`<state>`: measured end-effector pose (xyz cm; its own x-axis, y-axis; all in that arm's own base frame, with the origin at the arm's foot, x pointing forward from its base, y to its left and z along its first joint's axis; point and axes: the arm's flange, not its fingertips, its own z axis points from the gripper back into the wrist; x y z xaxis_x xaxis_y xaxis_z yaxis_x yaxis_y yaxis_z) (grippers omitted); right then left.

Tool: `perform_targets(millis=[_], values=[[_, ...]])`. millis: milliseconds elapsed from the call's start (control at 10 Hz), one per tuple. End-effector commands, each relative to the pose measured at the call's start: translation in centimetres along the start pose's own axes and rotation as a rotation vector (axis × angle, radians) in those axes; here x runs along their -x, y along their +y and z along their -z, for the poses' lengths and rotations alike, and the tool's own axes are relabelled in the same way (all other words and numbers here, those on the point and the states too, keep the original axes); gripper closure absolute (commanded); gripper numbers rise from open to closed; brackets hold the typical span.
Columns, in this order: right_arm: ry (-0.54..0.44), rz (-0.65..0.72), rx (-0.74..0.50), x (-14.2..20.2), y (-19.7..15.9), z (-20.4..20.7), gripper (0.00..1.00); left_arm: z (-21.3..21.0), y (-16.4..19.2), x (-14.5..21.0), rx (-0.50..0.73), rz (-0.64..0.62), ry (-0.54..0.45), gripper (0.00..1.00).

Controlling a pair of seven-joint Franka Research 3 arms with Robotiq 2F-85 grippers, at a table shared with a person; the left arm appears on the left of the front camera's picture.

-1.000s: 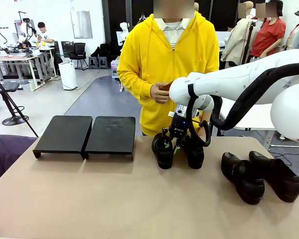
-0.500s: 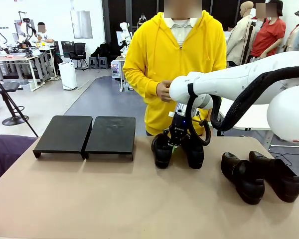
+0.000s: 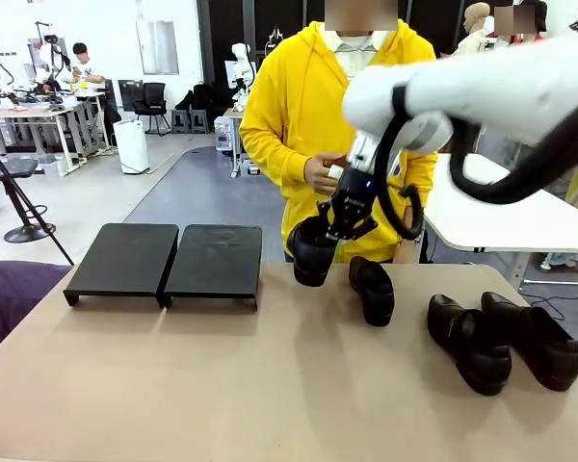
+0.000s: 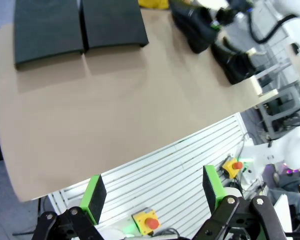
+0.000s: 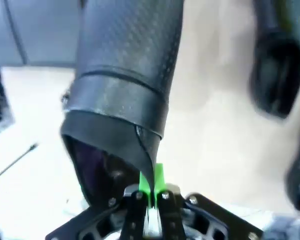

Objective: Organize the shoes by placing them on the stand.
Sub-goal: Pick up one Shoe and place it in the middle of the table.

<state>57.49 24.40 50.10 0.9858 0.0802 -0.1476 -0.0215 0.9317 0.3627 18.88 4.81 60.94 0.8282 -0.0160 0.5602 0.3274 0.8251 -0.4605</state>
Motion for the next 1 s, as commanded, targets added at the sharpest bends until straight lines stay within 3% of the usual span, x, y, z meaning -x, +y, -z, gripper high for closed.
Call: perform_targets(millis=[0,200,400,500,600,700,900], values=[[0.196,-0.001,-0.034,10.8,0.1,-1.7,1.0,-0.2,0.0,-0.1,0.021,0.009,-0.003,0.0],[0.238,-0.003,0.022,18.2,3.1,-0.4,1.0,-0.2,0.0,-0.1,0.021,0.009,-0.003,0.0],[0.085,0.08,0.03,23.1,4.6,1.6,1.0,-0.2,0.0,-0.1,0.021,0.009,-0.003,0.0],[0.096,0.067,0.03,22.8,4.3,1.7,1.0,-0.2,0.0,-0.1,0.021,0.009,-0.003,0.0],[0.125,0.093,0.051,20.1,2.8,0.4,1.0,-0.2,0.0,-0.1,0.021,0.009,-0.003,0.0],[0.159,0.029,0.064,23.4,4.5,1.6,1.0,-0.2,0.0,-0.1,0.021,0.009,-0.003,0.0],[0.159,0.029,0.064,23.4,4.5,1.6,1.0,-0.2,0.0,-0.1,0.021,0.009,-0.003,0.0]])
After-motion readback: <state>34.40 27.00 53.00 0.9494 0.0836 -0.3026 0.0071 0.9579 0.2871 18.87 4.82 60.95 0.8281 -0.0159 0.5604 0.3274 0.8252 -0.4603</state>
